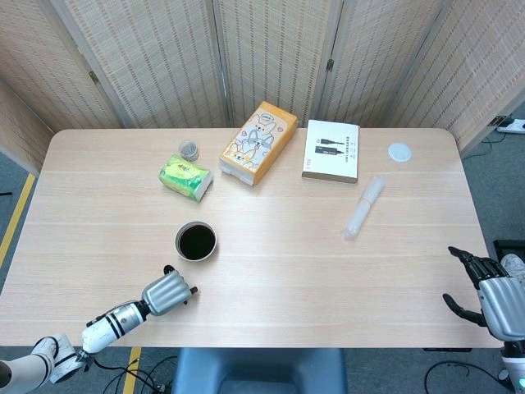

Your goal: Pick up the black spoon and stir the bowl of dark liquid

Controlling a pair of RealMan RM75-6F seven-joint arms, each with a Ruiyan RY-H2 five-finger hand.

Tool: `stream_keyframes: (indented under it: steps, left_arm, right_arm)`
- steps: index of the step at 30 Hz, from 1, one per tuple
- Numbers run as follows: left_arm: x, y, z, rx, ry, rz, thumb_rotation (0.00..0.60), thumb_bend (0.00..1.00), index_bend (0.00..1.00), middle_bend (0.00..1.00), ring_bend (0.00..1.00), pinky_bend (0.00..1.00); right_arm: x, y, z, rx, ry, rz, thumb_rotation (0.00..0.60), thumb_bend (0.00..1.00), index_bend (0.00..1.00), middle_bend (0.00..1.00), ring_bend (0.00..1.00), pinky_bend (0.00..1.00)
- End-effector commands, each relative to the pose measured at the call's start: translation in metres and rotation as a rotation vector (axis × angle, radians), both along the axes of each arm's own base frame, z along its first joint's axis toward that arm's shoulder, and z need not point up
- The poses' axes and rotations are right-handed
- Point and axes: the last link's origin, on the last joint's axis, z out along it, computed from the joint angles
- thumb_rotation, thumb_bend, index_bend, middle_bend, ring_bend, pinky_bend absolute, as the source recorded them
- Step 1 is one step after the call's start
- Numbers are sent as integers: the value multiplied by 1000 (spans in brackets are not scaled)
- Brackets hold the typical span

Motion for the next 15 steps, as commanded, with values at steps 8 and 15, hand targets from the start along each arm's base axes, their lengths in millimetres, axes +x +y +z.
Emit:
stream_keyframes:
  steps: [8,15]
  left_arm:
    - [0,-1,-1,3,-10,7,600,396,539,835,785,943]
    - [-2,-1,-2,2,-3,16,600,396,552,835,786,943]
  right_arm:
    - [0,0,0,0,1,-2,600,171,162,241,283,289]
    - [-1,1,-1,0,2,-6,600,171,162,241,282,289]
